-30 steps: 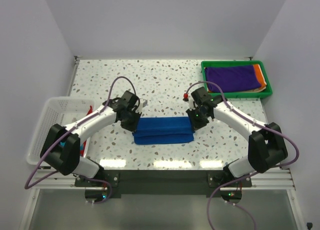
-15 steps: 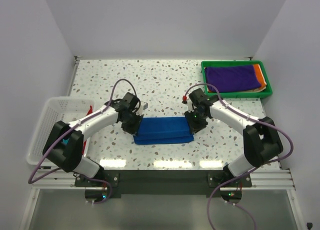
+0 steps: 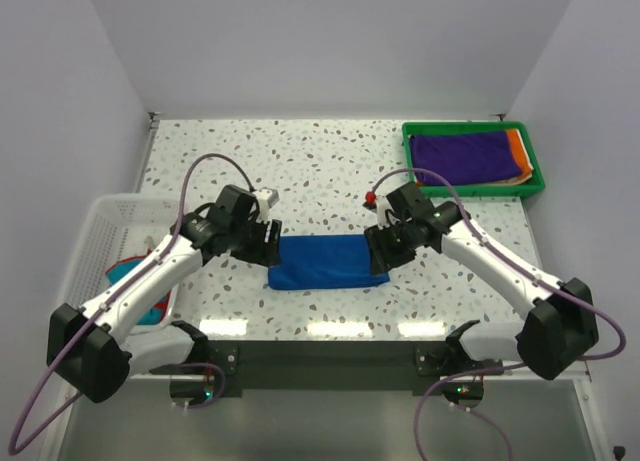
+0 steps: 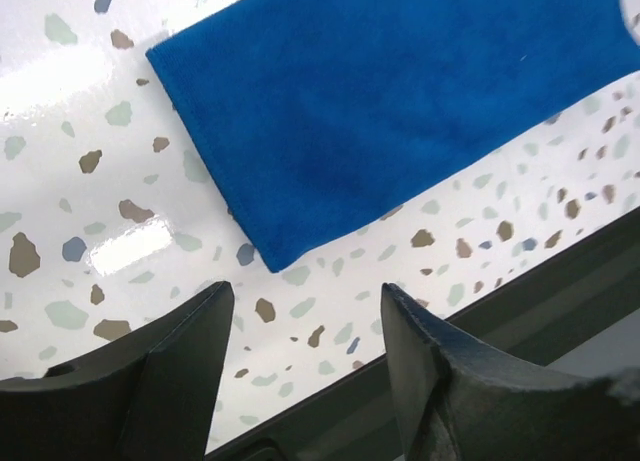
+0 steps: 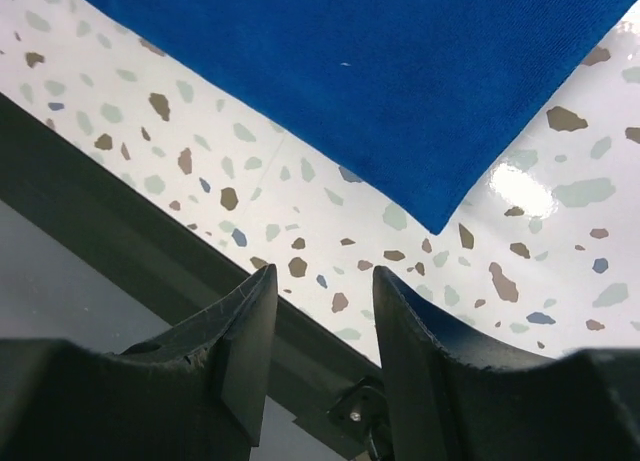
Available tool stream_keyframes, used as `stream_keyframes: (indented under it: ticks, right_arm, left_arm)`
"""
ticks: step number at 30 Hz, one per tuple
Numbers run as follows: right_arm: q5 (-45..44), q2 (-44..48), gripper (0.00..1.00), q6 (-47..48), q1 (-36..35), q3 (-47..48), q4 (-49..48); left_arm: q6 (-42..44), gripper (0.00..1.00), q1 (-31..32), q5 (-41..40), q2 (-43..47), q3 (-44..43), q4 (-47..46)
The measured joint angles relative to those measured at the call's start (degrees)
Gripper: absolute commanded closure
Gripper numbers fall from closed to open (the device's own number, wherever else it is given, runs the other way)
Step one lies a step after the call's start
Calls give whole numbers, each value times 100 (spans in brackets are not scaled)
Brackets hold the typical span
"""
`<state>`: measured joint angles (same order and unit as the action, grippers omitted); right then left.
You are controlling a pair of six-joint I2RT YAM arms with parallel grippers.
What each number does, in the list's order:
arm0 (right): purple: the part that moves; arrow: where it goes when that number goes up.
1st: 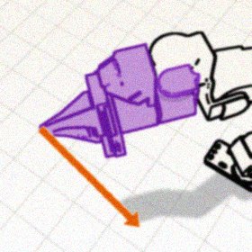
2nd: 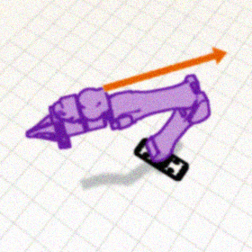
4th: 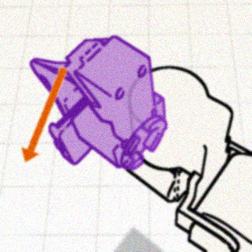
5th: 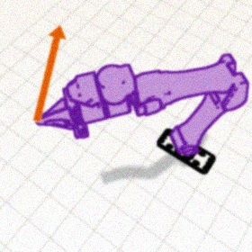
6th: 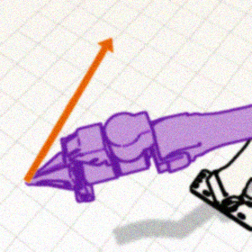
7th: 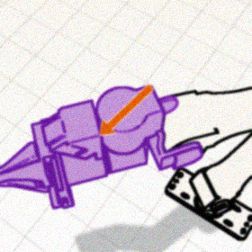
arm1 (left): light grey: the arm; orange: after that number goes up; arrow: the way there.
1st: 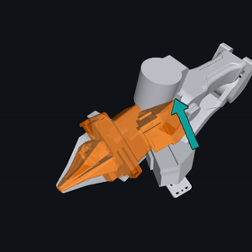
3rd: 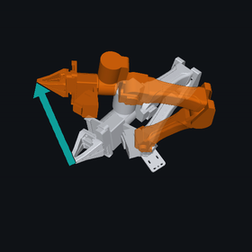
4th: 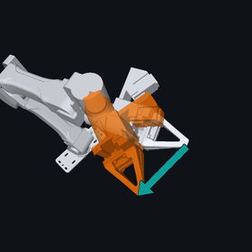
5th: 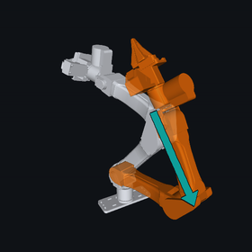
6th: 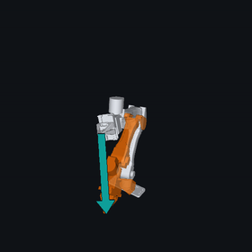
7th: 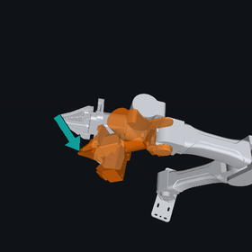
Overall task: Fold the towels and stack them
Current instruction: Fold the towel
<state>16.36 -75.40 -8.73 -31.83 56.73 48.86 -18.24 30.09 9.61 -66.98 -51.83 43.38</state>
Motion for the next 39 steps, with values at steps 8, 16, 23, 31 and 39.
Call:
stream_keyframes:
  ticks: [8, 16, 23, 31, 39]
  right_arm:
    - [-55, 444, 56, -575, 0, -81, -638]
    - [-153, 380, 57, -1405, 0, -1327, -2205]
    - [-306, 186, 59, -1884, 0, -2459, -3095]
    - [-798, 492, 59, -1996, 9, -2538, -3080]
    - [-1058, 678, 62, -1676, 39, -1631, -2380]
  left_arm:
    - [-695, 59, 107, 92, -63, -114, -516]
    - [-1139, 80, 334, 96, -619, 599, -1517]
    - [-1425, 85, 332, -28, -1067, 1475, -1849]
    - [-1670, 85, 326, -361, -892, 1635, -1917]
    - [-1659, 80, 275, -693, -793, 1567, -1766]
